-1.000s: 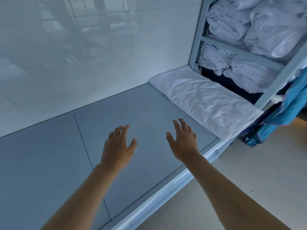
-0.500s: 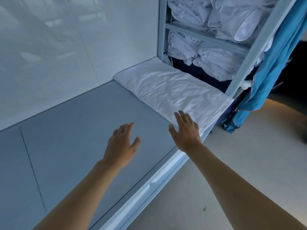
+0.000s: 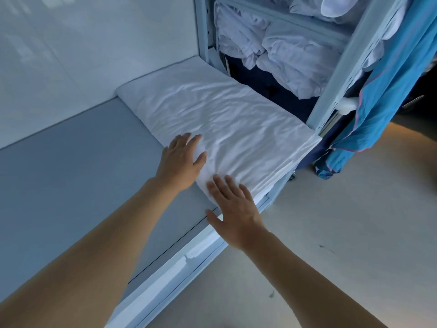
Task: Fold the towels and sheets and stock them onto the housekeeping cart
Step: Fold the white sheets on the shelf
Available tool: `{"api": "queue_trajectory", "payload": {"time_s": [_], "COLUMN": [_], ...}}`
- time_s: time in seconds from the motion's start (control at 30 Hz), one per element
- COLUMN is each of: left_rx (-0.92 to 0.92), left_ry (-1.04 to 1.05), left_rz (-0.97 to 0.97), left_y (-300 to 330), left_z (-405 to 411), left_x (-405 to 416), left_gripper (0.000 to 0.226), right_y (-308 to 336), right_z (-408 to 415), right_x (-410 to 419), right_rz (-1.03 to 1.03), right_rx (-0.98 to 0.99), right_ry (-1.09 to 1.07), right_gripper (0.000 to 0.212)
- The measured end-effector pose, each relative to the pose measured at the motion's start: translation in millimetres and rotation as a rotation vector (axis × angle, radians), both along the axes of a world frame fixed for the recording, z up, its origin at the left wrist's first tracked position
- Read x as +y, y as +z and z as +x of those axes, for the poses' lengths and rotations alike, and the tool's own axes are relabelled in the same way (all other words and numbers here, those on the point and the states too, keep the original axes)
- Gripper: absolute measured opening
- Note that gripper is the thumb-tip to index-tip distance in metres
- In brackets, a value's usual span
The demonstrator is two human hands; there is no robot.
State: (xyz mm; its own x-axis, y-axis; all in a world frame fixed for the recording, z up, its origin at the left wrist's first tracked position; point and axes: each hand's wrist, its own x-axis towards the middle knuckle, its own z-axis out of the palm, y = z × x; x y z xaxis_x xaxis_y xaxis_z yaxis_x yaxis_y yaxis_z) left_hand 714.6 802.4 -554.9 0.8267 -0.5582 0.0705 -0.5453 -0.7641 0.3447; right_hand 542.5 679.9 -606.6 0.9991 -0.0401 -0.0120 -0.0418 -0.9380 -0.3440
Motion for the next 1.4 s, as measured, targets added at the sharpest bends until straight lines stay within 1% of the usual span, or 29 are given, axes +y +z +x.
{"api": "queue_trajectory", "payload": {"time_s": [0.13,0.27,0.37,0.43,0.5,0.6,0.67,0.73,0.9,1.1,1.4], "left_rx": [0.055,0.031,0.019,0.02,0.007,0.005,-0.001,-0.005,0.019,0.022,0.024], "left_ry": [0.028,0.044,0.053,0.053,0.043,0.032,0.024,0.018,0.029,0.067,0.101], "left_rz": [0.173,0.174,0.175,0.165,0.154,0.125,0.115,0.123,0.146,0.124,0.158], "left_y": [-30,-51,-53,-52,-53,-55,-56,-56,-53,-53,-49], "left_z": [24,22,21,16,8,-7,-19,-29,-53,-96,-159], "left_x": [-18,-13,-10,-4,7,31,52,76,142,223,361], "left_gripper": [0.064,0.066,0.066,0.067,0.066,0.064,0.063,0.063,0.064,0.067,0.067], "right_y": [2,7,16,23,28,26,20,11,-2,-1,-2], "right_z": [-1,7,33,62,95,138,155,157,136,103,47], "right_x": [-11,-31,-54,-70,-81,-76,-55,-28,40,120,260], "right_rz": [0.028,0.069,0.092,0.067,0.017,-0.052,-0.099,-0.131,-0.141,-0.128,-0.114], "right_rx": [-0.063,-0.15,-0.205,-0.169,-0.071,0.015,0.081,0.102,0.036,0.021,-0.014], "right_ry": [0.038,0.084,0.072,0.074,0.093,0.146,0.201,0.222,0.241,0.285,0.317], "right_gripper": [0.065,0.055,0.05,0.054,0.063,0.073,0.078,0.079,0.08,0.08,0.081]}}
